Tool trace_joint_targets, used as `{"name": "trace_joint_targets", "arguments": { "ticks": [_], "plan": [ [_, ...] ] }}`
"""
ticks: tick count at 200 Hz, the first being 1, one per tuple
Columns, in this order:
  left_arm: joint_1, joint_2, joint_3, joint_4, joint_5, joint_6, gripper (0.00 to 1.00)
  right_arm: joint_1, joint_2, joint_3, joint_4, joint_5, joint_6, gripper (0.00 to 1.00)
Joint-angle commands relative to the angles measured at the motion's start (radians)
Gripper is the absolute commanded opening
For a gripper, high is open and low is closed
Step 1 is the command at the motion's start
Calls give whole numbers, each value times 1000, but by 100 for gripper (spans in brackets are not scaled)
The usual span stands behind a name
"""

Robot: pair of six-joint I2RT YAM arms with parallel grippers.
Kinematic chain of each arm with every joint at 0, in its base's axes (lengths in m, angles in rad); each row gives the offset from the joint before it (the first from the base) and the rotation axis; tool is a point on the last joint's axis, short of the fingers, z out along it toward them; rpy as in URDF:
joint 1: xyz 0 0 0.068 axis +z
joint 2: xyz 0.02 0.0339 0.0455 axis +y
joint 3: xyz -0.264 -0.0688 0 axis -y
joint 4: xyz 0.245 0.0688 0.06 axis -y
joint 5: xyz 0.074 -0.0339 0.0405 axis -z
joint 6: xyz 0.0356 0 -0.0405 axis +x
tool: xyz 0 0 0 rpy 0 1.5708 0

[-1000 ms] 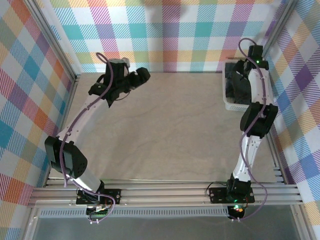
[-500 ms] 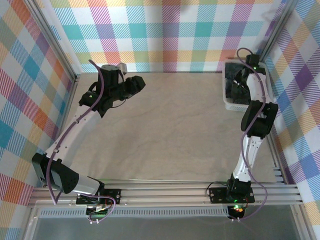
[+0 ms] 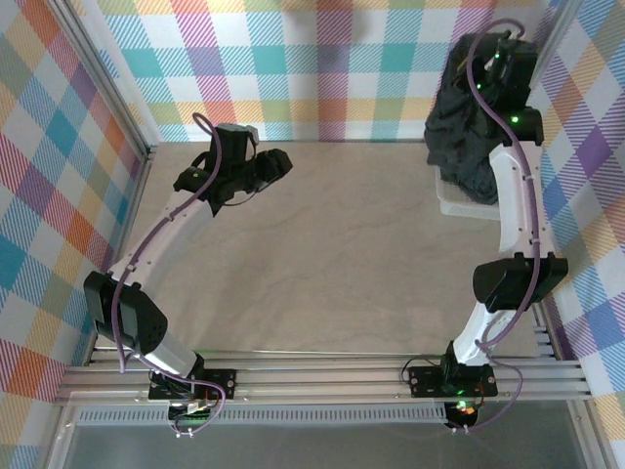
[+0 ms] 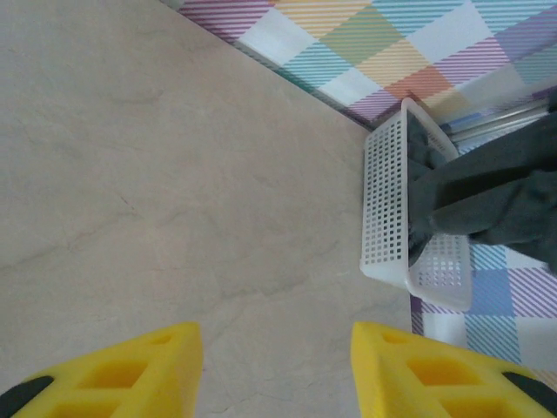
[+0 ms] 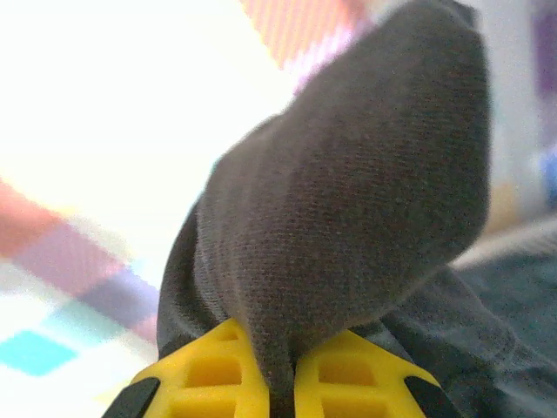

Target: Fold and stack the t-shirts

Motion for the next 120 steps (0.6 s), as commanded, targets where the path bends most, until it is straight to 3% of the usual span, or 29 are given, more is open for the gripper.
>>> {"name": "trace_joint_targets", "arguments": {
  "ticks": [1,40,67,81,102,120],
  "plan": [
    [-9,-9,62,-60,-66,30,50,52,-8,93,95,-174,25,0],
    [-9,-40,66,-119,-168,53,56,249,-67,56,59,-205,52,0],
    [-7,-62,61,-180,-235,72,57,406,-217,-311,138,-101,176,1],
    [-3,-72,53,-221,-277,71,59,481,-296,-551,231,-86,280,18],
    [5,-92,14,-248,-270,69,60,547,-350,-780,245,-138,400,60],
    [5,-105,-34,-272,-231,66,60,526,-389,-884,159,-152,418,69]
  ]
}}
